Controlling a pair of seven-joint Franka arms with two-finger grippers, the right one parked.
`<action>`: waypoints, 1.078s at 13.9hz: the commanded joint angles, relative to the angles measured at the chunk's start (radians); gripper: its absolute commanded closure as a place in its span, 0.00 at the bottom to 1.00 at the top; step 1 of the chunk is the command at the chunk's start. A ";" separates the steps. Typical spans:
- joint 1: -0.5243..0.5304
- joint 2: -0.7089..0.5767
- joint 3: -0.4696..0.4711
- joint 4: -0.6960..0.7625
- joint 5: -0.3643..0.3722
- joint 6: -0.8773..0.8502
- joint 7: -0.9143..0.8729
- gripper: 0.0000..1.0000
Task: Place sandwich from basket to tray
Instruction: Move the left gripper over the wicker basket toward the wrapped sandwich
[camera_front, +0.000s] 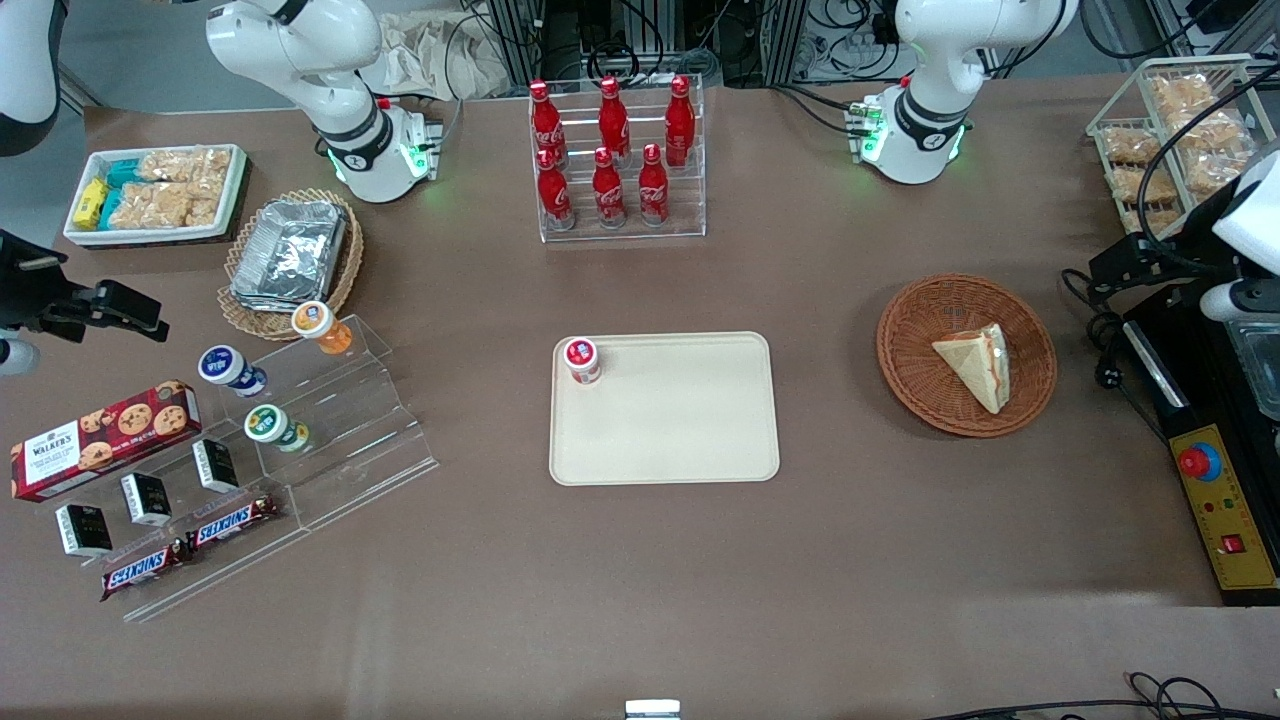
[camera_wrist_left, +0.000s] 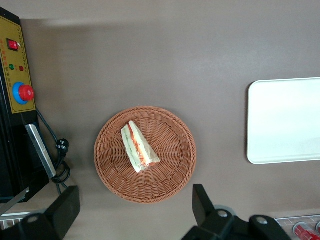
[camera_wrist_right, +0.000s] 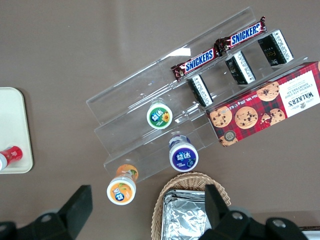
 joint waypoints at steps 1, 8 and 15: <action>0.000 0.012 0.006 0.029 0.006 -0.018 0.019 0.00; -0.002 0.038 0.004 0.023 0.006 -0.019 0.001 0.00; 0.000 0.028 0.004 -0.010 0.006 -0.034 -0.013 0.00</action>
